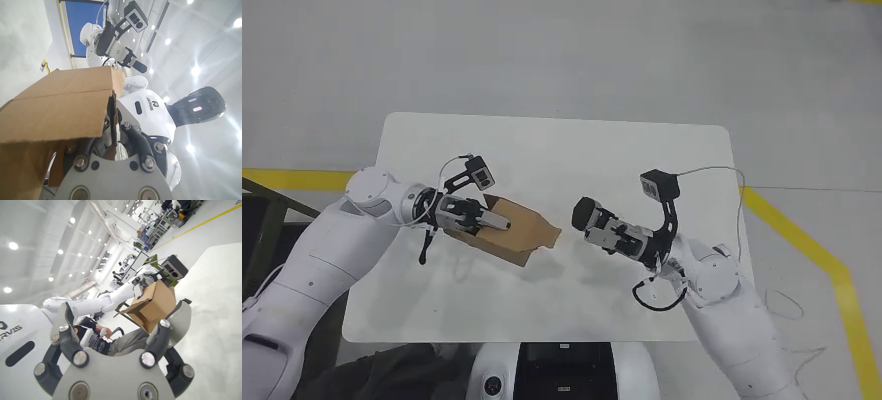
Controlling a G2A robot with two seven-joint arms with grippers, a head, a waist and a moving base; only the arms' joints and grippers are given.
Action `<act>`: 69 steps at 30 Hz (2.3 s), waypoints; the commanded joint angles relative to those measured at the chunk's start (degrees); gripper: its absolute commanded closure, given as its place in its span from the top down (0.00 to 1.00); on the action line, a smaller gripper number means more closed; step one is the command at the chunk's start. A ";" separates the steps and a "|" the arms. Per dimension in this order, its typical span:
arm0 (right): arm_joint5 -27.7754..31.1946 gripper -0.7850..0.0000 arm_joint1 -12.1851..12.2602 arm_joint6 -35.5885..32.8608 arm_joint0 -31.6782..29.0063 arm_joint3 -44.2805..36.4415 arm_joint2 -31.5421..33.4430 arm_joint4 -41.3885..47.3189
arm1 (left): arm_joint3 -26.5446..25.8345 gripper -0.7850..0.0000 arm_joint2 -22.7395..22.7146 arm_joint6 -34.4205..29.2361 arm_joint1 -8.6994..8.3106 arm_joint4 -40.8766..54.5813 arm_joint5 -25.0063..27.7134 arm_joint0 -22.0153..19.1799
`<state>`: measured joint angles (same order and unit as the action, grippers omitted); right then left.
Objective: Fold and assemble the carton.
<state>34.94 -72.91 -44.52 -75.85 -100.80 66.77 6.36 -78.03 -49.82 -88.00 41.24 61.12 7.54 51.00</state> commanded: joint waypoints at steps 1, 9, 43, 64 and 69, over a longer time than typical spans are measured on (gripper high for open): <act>-0.75 1.00 -0.05 1.20 0.69 -0.51 -0.64 -4.85 | -0.18 0.00 0.58 0.00 -0.19 -0.33 -0.18 -0.17; -6.33 1.00 -0.26 5.29 2.78 -0.40 -3.40 -16.64 | -0.39 0.00 2.24 0.00 -0.81 -0.36 0.22 -1.02; -12.70 1.00 -0.09 10.01 3.13 -0.14 -10.47 -30.26 | -2.27 0.00 4.55 0.00 -2.68 4.69 1.17 -2.43; -14.57 1.00 -0.26 11.83 4.73 0.41 -12.65 -31.59 | -3.08 0.00 6.46 0.00 -3.35 5.34 1.09 -3.33; -14.74 1.00 -0.32 12.27 5.04 0.62 -13.06 -31.61 | -3.04 0.00 6.89 0.00 -3.35 5.55 1.33 -3.68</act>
<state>20.20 -73.23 -32.30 -70.85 -100.21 53.75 -25.23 -81.10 -43.00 -88.00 37.90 66.63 8.86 47.38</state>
